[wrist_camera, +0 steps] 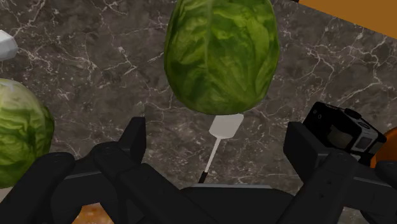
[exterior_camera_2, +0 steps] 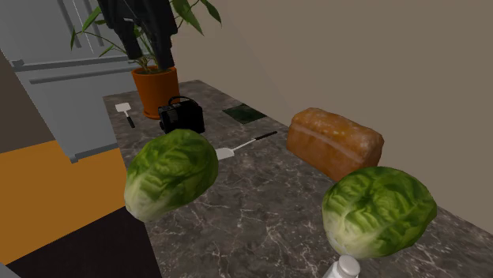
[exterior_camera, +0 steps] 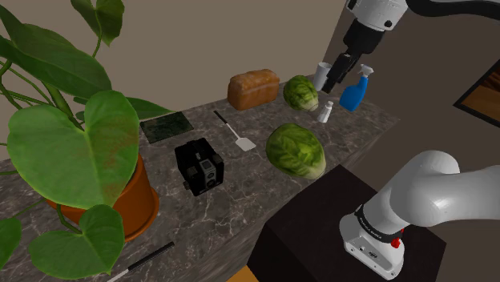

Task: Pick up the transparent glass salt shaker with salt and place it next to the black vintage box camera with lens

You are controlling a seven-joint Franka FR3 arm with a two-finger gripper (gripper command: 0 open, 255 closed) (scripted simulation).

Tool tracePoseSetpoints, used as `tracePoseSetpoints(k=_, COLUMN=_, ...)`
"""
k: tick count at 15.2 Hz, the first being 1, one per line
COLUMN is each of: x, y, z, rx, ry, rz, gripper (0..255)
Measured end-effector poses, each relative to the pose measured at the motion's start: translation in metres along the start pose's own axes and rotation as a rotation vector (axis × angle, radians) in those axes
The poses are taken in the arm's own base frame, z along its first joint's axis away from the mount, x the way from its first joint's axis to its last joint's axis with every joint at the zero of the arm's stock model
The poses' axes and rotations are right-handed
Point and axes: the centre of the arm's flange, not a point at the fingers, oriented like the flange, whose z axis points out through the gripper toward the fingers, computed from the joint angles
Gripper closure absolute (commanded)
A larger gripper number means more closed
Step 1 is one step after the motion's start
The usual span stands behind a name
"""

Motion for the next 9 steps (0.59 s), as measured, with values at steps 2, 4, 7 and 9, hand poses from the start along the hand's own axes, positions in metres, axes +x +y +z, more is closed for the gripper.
tracePoseSetpoints(k=2, x=0.000, y=0.005, z=0.004, rx=0.001, ry=0.002, rz=0.003, gripper=0)
tracePoseSetpoints(k=4, x=-0.002, y=0.025, z=0.015, rx=0.003, ry=0.008, rz=0.014, gripper=0)
tracePoseSetpoints(k=7, x=0.001, y=0.058, z=0.033, rx=0.008, ry=0.020, rz=0.033, gripper=0)
tracePoseSetpoints(k=9, x=-0.006, y=0.080, z=0.045, rx=0.011, ry=0.030, rz=0.045, gripper=0)
